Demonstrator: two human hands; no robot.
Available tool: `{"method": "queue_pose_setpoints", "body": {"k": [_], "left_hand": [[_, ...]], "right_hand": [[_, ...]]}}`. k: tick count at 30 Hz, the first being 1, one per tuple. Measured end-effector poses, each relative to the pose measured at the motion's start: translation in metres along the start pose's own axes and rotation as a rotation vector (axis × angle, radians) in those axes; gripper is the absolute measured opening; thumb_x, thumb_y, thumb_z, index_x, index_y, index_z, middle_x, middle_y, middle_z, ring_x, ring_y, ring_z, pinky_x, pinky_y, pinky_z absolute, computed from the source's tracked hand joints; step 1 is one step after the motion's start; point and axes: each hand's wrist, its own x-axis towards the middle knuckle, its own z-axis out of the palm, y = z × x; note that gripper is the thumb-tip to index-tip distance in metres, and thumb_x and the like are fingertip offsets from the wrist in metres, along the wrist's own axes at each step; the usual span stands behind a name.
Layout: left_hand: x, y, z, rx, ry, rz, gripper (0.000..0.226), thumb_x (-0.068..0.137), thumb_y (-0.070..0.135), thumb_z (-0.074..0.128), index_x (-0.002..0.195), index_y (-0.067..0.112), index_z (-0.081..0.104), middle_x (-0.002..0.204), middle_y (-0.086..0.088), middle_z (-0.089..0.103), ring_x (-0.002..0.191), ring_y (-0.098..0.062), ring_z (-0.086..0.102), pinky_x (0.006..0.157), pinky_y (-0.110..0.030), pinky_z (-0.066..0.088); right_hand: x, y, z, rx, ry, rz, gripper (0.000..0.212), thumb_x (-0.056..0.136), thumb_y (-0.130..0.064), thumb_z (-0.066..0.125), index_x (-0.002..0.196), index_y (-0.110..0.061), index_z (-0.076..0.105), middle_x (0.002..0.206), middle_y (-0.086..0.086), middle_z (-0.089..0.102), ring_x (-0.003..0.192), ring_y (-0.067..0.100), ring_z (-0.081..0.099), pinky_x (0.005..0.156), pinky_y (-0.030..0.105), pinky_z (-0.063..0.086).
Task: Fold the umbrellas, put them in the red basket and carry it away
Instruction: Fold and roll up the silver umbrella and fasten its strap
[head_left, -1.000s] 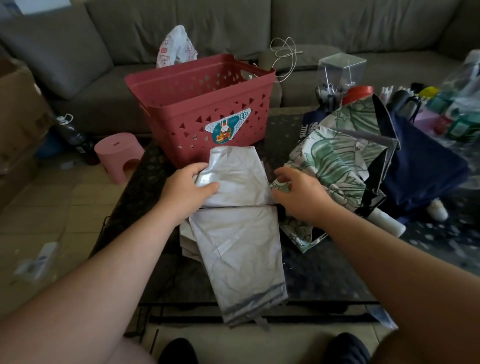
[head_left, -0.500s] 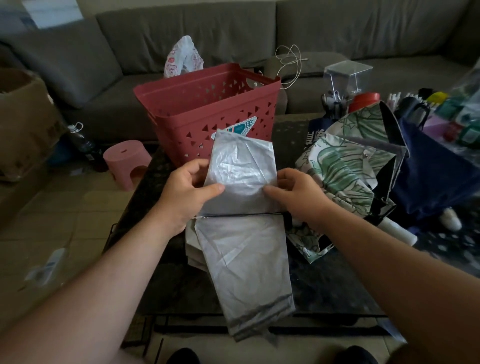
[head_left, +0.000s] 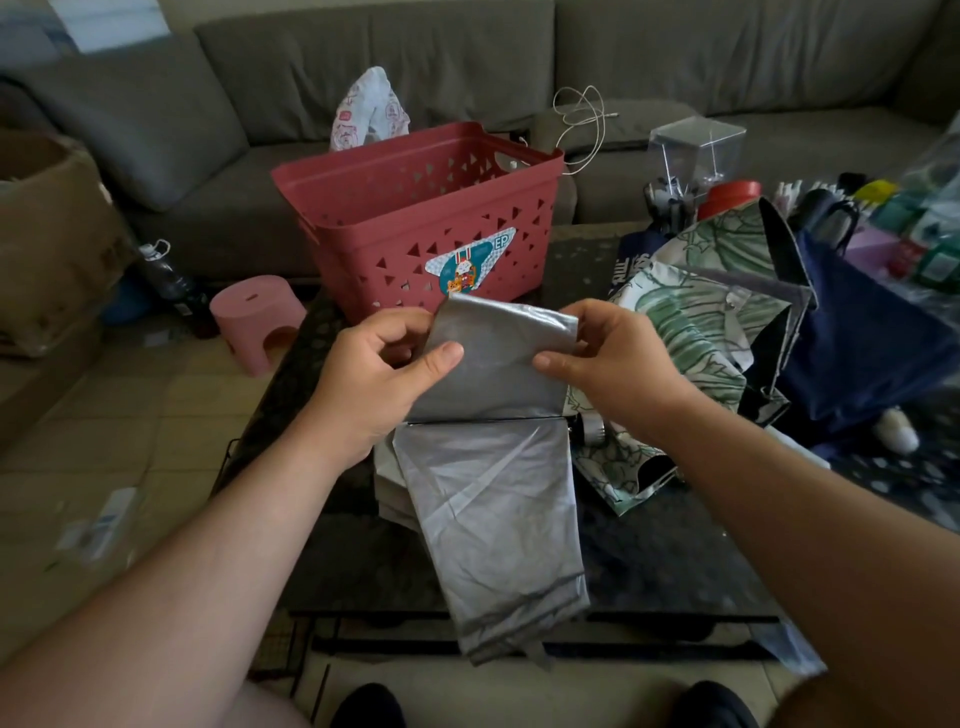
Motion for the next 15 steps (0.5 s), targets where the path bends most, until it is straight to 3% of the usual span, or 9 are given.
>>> {"method": "queue_pose_setpoints", "body": {"k": [4,7,12,13,15], "left_hand": [[0.001,0.001,-0.002,0.073,0.015,0.062,0.028,0.083,0.04,0.08,0.103,0.021,0.08,0.121,0.0,0.074,0.119,-0.021,0.068,0.105,-0.053,0.054],[0.0,0.001,-0.002,0.074,0.069,0.073,0.033,0.079,0.046,0.081,0.098,0.019,0.079,0.118,0.004,0.075,0.115,-0.014,0.07,0.101,-0.038,0.055],[-0.006,0.01,0.001,0.035,0.063,0.09,0.008,0.077,0.043,0.082,0.083,0.039,0.077,0.104,0.02,0.077,0.104,-0.006,0.072,0.095,-0.029,0.054],[-0.007,0.012,0.002,0.03,0.054,0.092,0.01,0.077,0.041,0.082,0.084,0.039,0.074,0.104,0.02,0.076,0.104,-0.006,0.071,0.094,-0.028,0.054],[-0.009,0.014,0.002,0.024,0.028,0.102,0.027,0.078,0.035,0.084,0.093,0.038,0.062,0.108,0.011,0.077,0.106,-0.013,0.072,0.097,-0.039,0.055]], "right_hand": [[-0.005,-0.003,-0.004,-0.045,-0.051,-0.028,0.012,0.084,-0.005,0.083,0.09,-0.005,0.073,0.077,-0.001,0.072,0.069,0.004,0.064,0.066,0.022,0.056],[-0.009,-0.004,-0.007,-0.072,-0.038,-0.052,0.011,0.088,-0.013,0.082,0.091,-0.005,0.074,0.077,0.004,0.069,0.07,0.009,0.06,0.065,0.027,0.055],[-0.011,-0.005,-0.008,-0.087,-0.018,-0.07,0.012,0.092,-0.015,0.078,0.08,-0.016,0.074,0.066,0.001,0.056,0.062,0.01,0.045,0.056,0.025,0.04],[-0.012,-0.005,-0.008,-0.097,-0.021,-0.08,0.014,0.092,-0.015,0.078,0.08,-0.018,0.074,0.065,0.0,0.055,0.061,0.01,0.043,0.055,0.025,0.038],[-0.013,-0.008,-0.006,-0.11,-0.034,-0.1,0.012,0.092,-0.013,0.077,0.083,-0.021,0.075,0.065,-0.002,0.058,0.059,0.005,0.045,0.055,0.021,0.041]]}}
